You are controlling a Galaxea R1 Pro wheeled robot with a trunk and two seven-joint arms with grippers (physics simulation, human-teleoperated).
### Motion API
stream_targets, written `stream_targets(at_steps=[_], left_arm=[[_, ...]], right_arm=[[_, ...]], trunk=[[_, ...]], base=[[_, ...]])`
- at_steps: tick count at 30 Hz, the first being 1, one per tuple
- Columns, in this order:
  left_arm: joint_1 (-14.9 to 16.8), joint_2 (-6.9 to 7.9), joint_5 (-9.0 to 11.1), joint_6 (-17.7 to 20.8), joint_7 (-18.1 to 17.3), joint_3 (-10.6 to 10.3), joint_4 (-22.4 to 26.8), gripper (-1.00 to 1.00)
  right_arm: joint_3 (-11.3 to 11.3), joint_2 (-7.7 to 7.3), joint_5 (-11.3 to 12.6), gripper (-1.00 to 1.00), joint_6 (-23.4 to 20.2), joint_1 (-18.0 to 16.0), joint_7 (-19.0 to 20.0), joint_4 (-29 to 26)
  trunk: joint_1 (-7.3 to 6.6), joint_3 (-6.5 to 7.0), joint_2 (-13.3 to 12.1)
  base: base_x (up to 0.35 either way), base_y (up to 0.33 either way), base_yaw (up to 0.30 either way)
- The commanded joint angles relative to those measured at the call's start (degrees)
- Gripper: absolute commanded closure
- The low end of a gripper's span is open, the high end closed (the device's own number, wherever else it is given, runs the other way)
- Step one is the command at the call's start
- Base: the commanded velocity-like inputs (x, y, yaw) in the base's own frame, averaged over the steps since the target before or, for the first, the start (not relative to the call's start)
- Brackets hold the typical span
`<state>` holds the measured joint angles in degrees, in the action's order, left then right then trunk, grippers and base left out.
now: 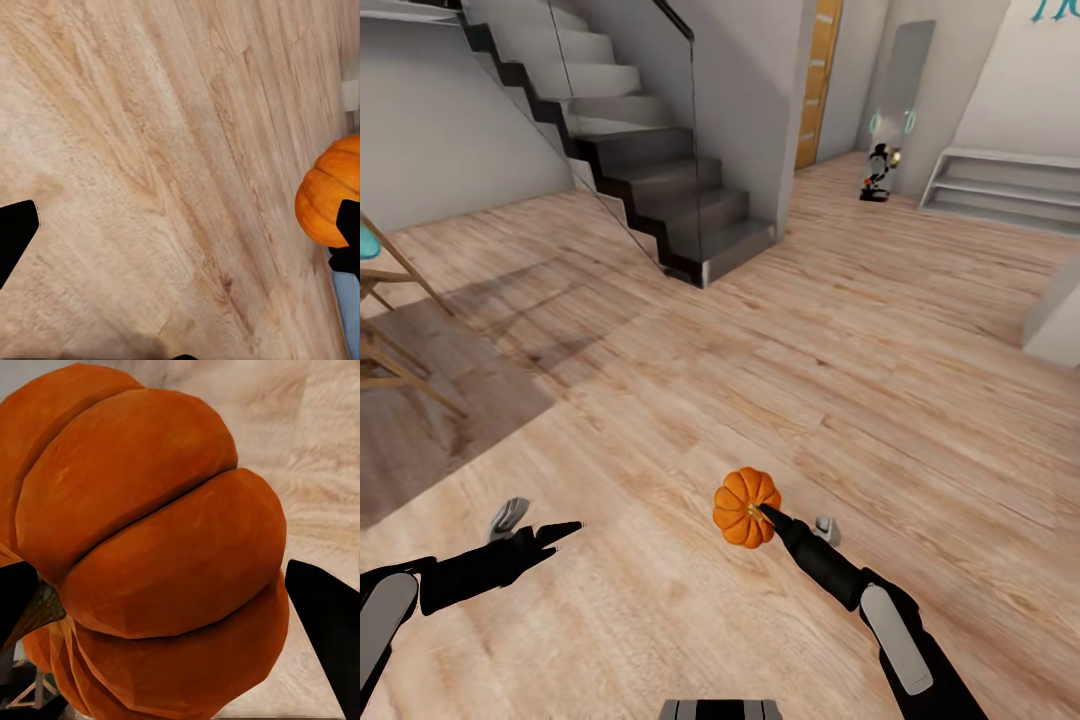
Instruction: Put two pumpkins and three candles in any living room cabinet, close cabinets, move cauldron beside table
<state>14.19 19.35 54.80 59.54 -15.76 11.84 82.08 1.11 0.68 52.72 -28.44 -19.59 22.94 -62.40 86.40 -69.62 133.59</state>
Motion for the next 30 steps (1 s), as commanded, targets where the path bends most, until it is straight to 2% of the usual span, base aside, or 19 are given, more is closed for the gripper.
stream_targets(at_steps=[1,13,15,22,30], left_arm=[[0.0,0.00,-0.6,0.2,-0.6,0.1,0.0,-1.00],[0.0,-0.01,-0.6,0.1,-0.5,0.1,-0.5,-1.00],[0.0,-0.01,-0.6,0.1,-0.5,0.1,-1.8,-1.00],[0.0,0.04,-0.7,-0.1,-0.3,0.1,-3.6,-1.00],[0.0,0.01,-0.7,-0.2,6.4,0.9,-5.0,-1.00]], right_arm=[[-0.1,0.02,0.4,1.00,-0.3,0.0,0.0,0.0],[-0.1,0.02,0.3,1.00,-0.3,0.0,0.0,0.0],[-0.1,0.05,0.3,1.00,-0.3,0.0,0.0,0.0],[0.0,0.82,0.3,1.00,-0.3,0.0,0.0,0.0],[-0.1,0.90,0.3,1.00,-0.3,0.0,0.0,0.0]], trunk=[[-0.24,0.08,-0.4],[-2.87,1.43,-5.2],[-3.31,1.66,-6.0],[-4.85,2.45,-8.8],[-6.60,3.35,-12.0]], base=[[0.000,0.000,0.232],[0.000,0.000,0.232],[0.000,0.000,0.232],[0.000,0.000,0.232],[0.000,0.000,0.232]])
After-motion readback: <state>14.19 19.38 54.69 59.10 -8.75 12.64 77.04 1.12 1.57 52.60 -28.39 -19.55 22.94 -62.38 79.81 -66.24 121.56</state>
